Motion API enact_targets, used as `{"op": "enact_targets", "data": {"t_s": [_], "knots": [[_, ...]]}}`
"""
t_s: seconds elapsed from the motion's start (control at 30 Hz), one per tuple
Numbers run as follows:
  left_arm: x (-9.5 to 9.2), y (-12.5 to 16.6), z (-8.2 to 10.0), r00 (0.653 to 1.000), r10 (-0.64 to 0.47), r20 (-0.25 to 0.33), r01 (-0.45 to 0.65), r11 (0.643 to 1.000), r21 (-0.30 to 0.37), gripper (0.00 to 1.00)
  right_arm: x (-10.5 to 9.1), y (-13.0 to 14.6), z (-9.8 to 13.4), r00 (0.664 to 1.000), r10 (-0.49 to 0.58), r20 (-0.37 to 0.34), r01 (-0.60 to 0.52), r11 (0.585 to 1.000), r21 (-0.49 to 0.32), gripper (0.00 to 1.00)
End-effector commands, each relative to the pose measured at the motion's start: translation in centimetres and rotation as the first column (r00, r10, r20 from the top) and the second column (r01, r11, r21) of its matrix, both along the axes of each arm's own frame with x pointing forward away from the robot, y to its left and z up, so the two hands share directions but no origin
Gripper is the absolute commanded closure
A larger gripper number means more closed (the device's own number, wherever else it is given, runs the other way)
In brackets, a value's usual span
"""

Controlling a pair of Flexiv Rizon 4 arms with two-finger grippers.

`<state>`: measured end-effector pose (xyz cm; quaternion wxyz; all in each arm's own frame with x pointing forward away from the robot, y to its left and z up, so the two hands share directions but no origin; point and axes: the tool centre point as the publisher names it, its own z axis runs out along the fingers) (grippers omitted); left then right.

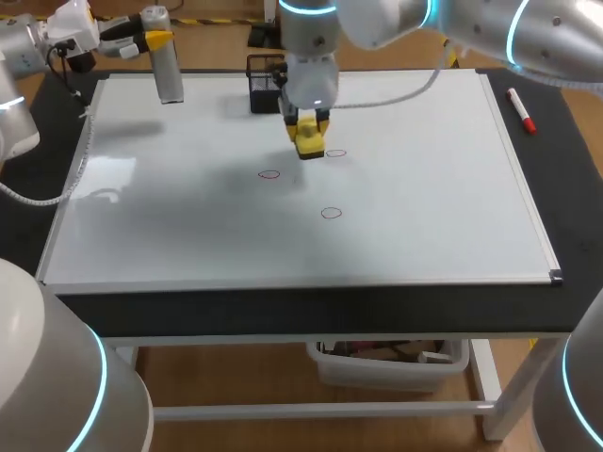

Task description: Pick up the inspection probe, press it on each red-marked spot on the whiteboard one by one, put down the probe, pick up the eraser, and wipe off all the red marks.

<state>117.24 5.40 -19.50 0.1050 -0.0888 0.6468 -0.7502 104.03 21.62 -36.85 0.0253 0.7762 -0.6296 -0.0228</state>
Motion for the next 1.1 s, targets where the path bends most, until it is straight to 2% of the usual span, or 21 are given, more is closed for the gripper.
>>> {"op": "enact_targets", "data": {"t_s": [0.03, 0.33, 0.67, 0.9, 1.1], "knots": [[-0.1, 0.0, 0.1, 1.0, 0.001, 0.001, -0.001, 1.0, 0.0, 1.0, 0.0, 1.4, -0.3, 1.0, 0.026, 0.002, -0.026, 1.0, -0.016, 1.0], [-0.1, 0.0, 0.1, 1.0, 0.001, 0.001, -0.001, 1.0, 0.0, 1.0, -0.6, 4.2, -1.4, 0.996, 0.092, 0.013, -0.092, 0.996, -0.02, 1.0], [-0.1, 0.0, 0.1, 1.0, 0.001, 0.001, -0.001, 1.0, 0.0, 1.0, -0.7, 6.1, -3.0, 0.991, 0.127, 0.034, -0.126, 0.992, -0.026, 1.0], [-0.1, 0.0, 0.1, 1.0, 0.001, 0.001, -0.001, 1.0, 0.0, 1.0, -1.2, 7.6, -3.4, 0.986, 0.155, 0.066, -0.153, 0.988, -0.027, 1.0], [-0.1, 0.0, 0.1, 1.0, 0.001, 0.001, -0.001, 1.0, 0.0, 1.0, -1.6, 8.6, -3.7, 0.981, 0.182, 0.061, -0.181, 0.983, -0.028, 1.0]]}}
